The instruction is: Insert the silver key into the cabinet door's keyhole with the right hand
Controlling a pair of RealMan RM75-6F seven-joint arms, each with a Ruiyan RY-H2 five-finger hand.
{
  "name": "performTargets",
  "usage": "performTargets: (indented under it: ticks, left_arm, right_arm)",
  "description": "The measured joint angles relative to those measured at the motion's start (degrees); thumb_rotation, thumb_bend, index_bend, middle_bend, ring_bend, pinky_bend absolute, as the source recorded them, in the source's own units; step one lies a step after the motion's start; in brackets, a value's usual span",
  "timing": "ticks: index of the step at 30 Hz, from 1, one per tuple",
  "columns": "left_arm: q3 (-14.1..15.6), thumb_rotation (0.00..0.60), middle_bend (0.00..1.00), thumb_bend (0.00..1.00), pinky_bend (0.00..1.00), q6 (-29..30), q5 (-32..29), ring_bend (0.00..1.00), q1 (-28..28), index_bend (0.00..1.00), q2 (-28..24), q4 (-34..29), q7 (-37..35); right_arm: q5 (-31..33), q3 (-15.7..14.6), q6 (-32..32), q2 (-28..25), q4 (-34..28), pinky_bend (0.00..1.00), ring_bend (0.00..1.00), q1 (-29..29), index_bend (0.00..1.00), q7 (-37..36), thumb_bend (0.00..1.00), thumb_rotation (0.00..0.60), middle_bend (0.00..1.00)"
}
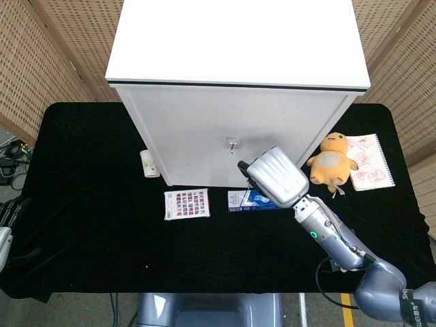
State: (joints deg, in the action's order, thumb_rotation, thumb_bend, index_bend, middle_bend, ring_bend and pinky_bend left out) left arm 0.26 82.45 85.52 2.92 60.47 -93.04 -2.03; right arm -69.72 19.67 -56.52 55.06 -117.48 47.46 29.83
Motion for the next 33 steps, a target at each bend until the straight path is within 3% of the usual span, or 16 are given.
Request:
performTargets:
  ticks: [20, 33]
  left_arm:
    - [-0.2, 0.6, 0.0, 0.0, 0.0, -1.3, -1.2, 0.0, 0.7, 0.0, 0.3, 0.2, 0.8]
    - [-0.1, 0.6, 0.0, 0.0, 0.0, -1.2, -1.0, 0.0, 0.7, 0.0, 0.4, 0.2, 1.0]
  right_arm:
    - [6.3, 0.7, -6.6, 6.7, 2.9, 1.0, 0.91, 5.2, 0.67, 13.9, 0.63, 0.6, 0.9]
    - [7.1, -1.2, -10.0, 11.1, 4.0, 1.0, 0.91, 8.4, 0.67, 21.4, 0.62, 0.6, 0.9]
